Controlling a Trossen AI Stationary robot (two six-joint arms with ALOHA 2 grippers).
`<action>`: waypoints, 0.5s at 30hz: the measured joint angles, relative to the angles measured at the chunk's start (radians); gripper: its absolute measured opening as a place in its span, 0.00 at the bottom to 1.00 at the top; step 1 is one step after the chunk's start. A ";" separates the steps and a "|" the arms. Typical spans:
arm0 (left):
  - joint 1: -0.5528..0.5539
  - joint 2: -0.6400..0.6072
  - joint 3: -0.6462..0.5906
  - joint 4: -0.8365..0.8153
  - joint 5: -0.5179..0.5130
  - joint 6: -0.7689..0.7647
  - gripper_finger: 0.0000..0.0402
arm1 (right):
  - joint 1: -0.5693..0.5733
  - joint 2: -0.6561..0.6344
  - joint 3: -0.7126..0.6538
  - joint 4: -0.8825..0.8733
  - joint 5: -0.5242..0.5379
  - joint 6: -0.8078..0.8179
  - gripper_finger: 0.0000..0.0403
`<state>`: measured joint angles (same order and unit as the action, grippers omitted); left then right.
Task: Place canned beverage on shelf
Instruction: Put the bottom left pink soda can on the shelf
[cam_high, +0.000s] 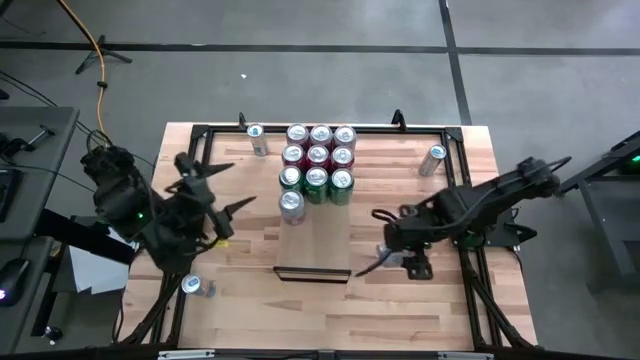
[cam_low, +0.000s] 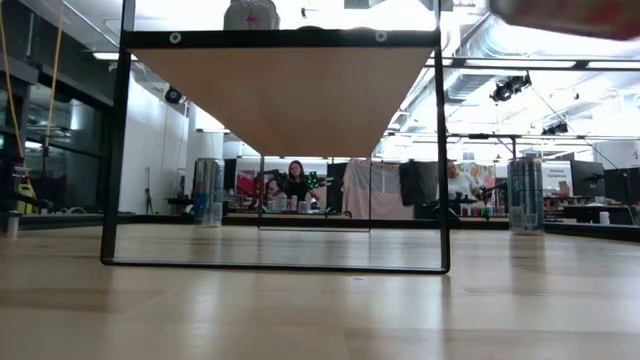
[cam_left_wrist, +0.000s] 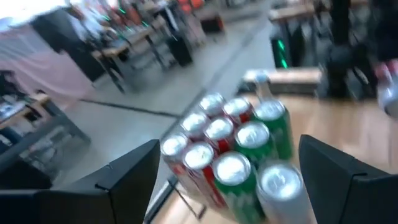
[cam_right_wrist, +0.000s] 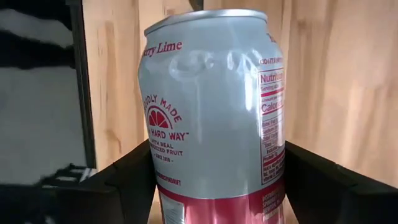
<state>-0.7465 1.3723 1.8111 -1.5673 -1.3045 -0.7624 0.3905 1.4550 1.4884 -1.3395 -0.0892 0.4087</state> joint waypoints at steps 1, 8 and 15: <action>-0.011 0.000 -0.001 -0.005 -0.033 -0.030 0.75 | 0.006 -0.039 -0.055 0.033 -0.001 0.041 0.68; -0.036 -0.045 -0.149 -0.002 -0.093 -0.226 0.75 | 0.016 -0.271 -0.333 0.657 0.114 0.246 0.68; -0.094 -0.130 -0.445 0.101 -0.026 -0.633 0.75 | 0.008 -0.282 -0.425 1.125 0.322 0.077 0.68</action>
<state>-0.8403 1.2424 1.3656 -1.4664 -1.3305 -1.3957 0.3986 1.1732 1.0634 -0.2150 0.2328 0.4860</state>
